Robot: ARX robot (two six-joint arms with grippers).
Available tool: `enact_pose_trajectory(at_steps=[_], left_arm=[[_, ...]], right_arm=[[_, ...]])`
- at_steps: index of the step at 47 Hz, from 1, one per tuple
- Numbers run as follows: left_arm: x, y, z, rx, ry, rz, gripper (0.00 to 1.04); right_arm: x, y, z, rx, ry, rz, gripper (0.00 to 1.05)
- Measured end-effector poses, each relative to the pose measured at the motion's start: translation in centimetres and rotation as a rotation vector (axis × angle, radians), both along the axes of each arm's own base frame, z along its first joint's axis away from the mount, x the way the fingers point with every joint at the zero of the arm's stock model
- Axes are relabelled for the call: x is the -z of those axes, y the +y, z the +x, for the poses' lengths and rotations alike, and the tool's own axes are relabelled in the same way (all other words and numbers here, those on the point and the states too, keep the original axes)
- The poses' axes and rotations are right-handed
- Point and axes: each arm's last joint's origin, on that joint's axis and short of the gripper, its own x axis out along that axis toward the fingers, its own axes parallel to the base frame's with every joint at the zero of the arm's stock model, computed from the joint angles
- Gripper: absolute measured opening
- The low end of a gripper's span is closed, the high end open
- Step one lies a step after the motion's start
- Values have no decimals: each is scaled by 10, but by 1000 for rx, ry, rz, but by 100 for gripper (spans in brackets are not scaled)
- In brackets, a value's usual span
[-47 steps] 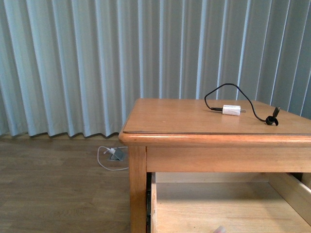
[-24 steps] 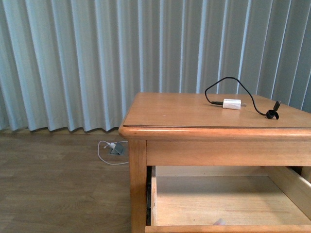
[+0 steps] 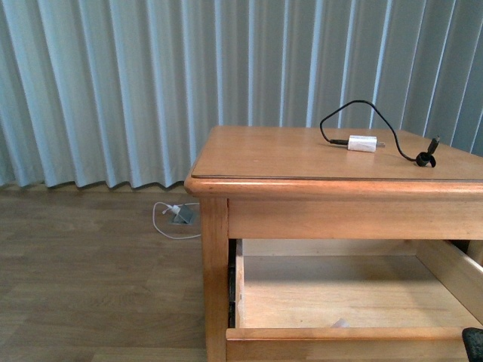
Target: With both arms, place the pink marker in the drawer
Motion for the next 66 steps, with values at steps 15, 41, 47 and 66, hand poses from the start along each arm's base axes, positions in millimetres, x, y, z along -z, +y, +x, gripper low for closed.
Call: enact_pose_trajectory(at_steps=[15,41,47,66], left_arm=[[0,0,0,0,0,0,99],[0,0,0,0,0,0,99],[0,0,0,0,0,0,99],[0,0,0,0,0,0,99]], right_arm=[[22,5,35,-14,-38,-46,96],[31,6,91,-63,-263,-107,96],[32,0,110,-49,-319,-131,96],[54,-11,153,-29,-504,-123,96]])
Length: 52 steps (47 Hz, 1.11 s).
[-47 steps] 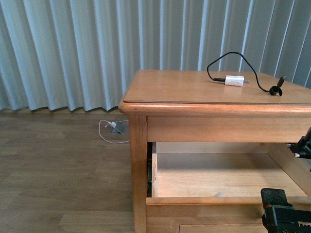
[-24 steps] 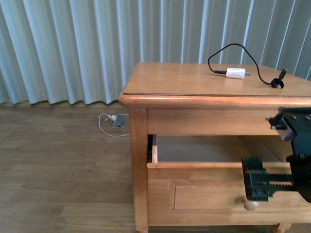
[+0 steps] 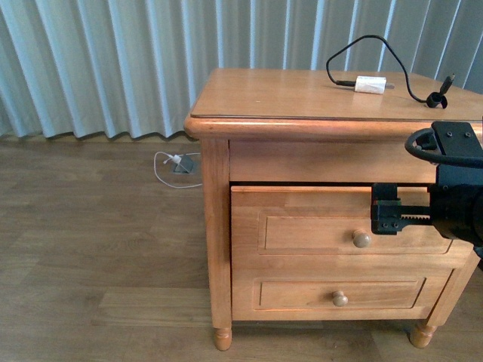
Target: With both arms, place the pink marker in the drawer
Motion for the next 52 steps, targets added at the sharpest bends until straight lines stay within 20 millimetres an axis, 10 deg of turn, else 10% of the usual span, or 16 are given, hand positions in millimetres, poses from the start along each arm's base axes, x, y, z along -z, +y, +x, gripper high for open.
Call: enact_pose_trajectory(at_steps=[31,44,52], left_arm=[[0,0,0,0,0,0,99],[0,0,0,0,0,0,99],[0,0,0,0,0,0,99]], right_arm=[[14,-8,12,-19,-30,-10,96],[-17,-11,-26,-62,82,-19,96],[-55,-14,-82,-56,114,-20,96]])
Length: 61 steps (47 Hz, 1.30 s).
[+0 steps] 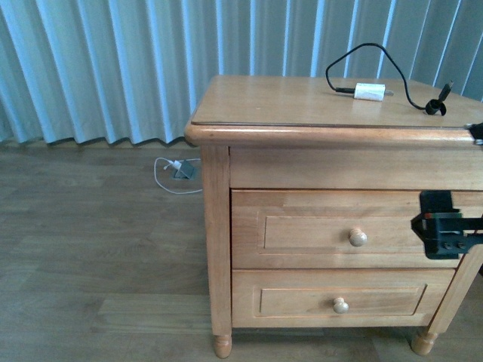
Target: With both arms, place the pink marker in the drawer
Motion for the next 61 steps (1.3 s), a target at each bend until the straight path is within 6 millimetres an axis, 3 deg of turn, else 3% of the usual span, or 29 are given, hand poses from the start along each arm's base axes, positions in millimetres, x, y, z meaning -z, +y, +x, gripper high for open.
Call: enact_pose_trajectory(at_steps=[6,11,22,28,37,43,48,58,61], left_arm=[[0,0,0,0,0,0,99],[0,0,0,0,0,0,99],[0,0,0,0,0,0,99],[0,0,0,0,0,0,99],[0,0,0,0,0,0,99],[0,0,0,0,0,0,99],[0,0,0,0,1,0,99],[0,0,0,0,1,0,99],[0,0,0,0,1,0,99]], right_arm=[[-39,2,-48,12,-59,-15,96],[-60,6,-82,14,-112,-25,96],[-79,4,-143,64,-190,-11,96],[-87,-3,-164,145,-266,7,96],[-86,-4,-165,142,-268,11,96],[-70,-8,-172,77,-552,27,67],[-51,-18,-179,84,-553,13,41],[-33,-19,-186,81,-553,8,2],[-28,-19,-189,80,-556,6,1]])
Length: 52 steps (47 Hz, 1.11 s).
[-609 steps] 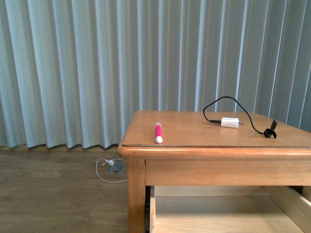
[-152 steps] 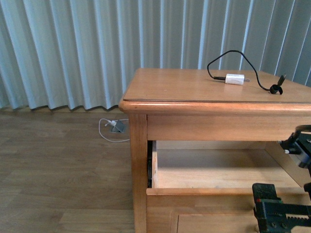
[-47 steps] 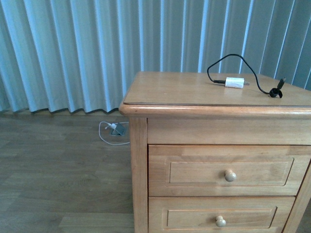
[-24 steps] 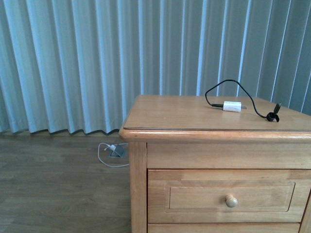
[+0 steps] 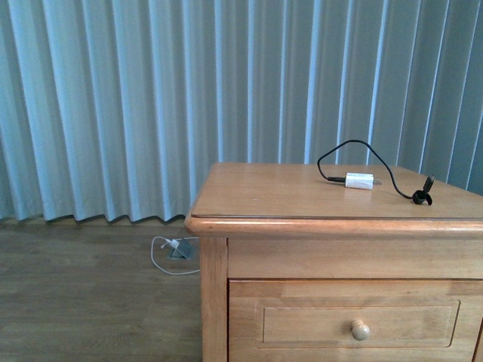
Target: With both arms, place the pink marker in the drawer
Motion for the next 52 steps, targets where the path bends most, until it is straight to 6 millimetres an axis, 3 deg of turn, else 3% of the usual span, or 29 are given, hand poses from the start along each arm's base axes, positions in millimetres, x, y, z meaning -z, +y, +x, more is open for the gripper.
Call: enact_pose_trajectory(at_steps=[36,52], left_arm=[[0,0,0,0,0,0,99],[0,0,0,0,0,0,99]], right_arm=[[32,0,-20,-3,29,-1,1],[29,0,-24,-3,-3,0,1]])
